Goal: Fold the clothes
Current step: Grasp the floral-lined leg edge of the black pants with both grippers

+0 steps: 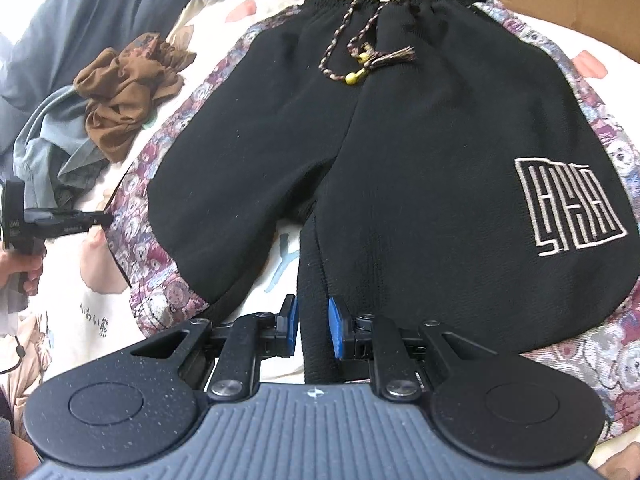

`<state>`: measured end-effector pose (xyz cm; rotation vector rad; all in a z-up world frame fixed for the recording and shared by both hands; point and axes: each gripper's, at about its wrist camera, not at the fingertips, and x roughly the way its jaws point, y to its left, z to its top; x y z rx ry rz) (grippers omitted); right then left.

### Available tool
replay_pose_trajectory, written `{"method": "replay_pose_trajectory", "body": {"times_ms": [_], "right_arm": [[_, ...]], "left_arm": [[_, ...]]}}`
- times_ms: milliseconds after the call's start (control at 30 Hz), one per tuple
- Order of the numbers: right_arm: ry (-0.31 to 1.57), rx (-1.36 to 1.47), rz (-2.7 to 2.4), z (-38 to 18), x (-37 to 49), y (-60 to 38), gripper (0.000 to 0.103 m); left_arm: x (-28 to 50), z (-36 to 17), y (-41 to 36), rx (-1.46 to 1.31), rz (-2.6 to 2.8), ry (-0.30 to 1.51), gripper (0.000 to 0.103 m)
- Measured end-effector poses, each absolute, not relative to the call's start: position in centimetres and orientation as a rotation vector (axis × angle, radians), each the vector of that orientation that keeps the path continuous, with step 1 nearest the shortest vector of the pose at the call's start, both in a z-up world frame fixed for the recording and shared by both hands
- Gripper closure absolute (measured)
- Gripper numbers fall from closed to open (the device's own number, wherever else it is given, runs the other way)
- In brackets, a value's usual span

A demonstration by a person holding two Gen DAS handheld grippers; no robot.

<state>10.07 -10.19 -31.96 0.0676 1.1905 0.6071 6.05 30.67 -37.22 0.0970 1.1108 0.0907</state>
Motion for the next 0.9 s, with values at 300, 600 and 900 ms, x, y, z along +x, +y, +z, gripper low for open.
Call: {"method": "replay_pose_trajectory", "body": {"times_ms": [300,600,900], "right_arm": [[1.234,0.101,0.700,-33.4,10.2,-7.3,0.083],[1.339,0.263,0.738,-36.1,9.9,-6.2,0.074],[1.397,0.437,0.787,-39.0,9.7,-5.0,0.069]], "left_arm": [[6.1,-35.7,32.5,-0.051,0.148,1.072,0.095],[6.9,-35.8,33.0,-0.058,0.168,1.044,0.095],[8.2,-35.9,33.5,-0.064,0.181,1.000,0.095]]}}
